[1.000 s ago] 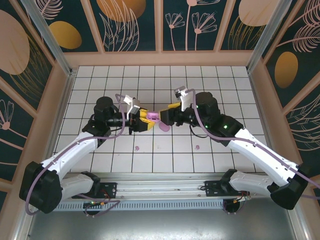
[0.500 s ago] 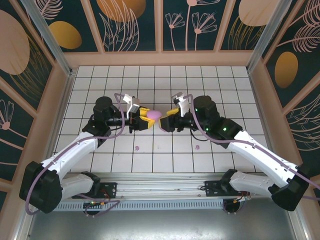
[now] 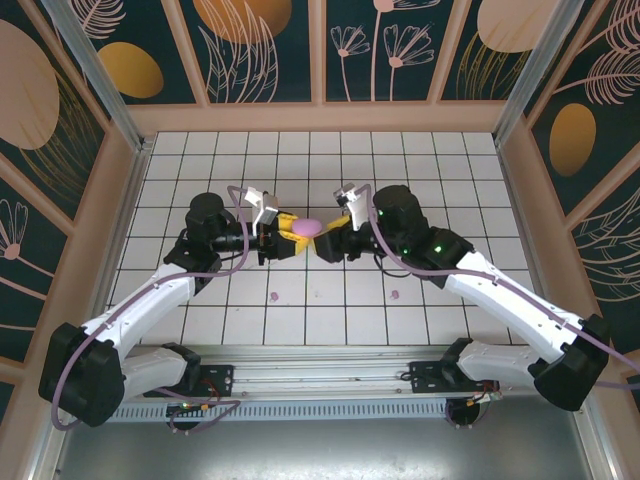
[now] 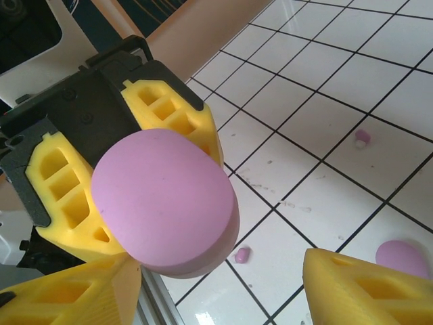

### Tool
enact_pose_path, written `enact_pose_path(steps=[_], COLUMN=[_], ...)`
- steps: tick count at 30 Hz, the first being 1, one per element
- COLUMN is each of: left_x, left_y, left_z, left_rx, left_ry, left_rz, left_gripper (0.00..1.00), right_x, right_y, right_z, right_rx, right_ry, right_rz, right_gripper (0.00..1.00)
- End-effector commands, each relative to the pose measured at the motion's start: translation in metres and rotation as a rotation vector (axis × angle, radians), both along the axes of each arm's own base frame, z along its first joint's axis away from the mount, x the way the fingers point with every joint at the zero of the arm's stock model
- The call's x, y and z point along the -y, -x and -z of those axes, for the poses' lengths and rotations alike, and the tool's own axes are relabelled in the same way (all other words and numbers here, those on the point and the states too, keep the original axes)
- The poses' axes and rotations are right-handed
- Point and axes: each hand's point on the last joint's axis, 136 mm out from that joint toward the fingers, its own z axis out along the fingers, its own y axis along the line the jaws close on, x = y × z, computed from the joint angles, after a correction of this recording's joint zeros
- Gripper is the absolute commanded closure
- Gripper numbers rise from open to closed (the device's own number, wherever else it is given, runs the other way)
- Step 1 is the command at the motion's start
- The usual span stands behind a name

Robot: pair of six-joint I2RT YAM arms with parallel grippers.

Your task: Insert the wireless bluetooth earbuds into the charging case

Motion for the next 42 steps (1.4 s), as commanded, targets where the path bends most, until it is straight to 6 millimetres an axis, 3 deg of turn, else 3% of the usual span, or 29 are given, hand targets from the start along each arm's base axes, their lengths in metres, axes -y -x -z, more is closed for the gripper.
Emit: enact_pose_path(steps=[1, 18, 28, 42], left_x=[0.000, 0.000, 0.002, 0.004], left_y=[0.022, 0.017, 0.014, 0.003], left_z=[-0.001, 0.012, 0.016, 0.024], left_rx=[0.039, 0.063, 0.084, 0.042], left_ry=[0.007, -0.028, -0.018, -0.032], left_rz=[0.089, 0.068, 0.069, 0.034], left_gripper=[0.96, 0.98, 0.99, 0.99], right_x=[0.007, 0.015, 0.009, 0.013], right_y=[-0.028, -0.042, -0.054, -0.028], right_z=[-0.027, -0.018, 0.009, -0.005], right_rx=[0.040, -0.056, -0.132, -0.145], right_ry=[-0.066, -0.091, -0.062, -0.118], right_rz=[0.100, 0.104, 0.095, 0.036], right_gripper=[0.36, 0.36, 0.36, 0.36])
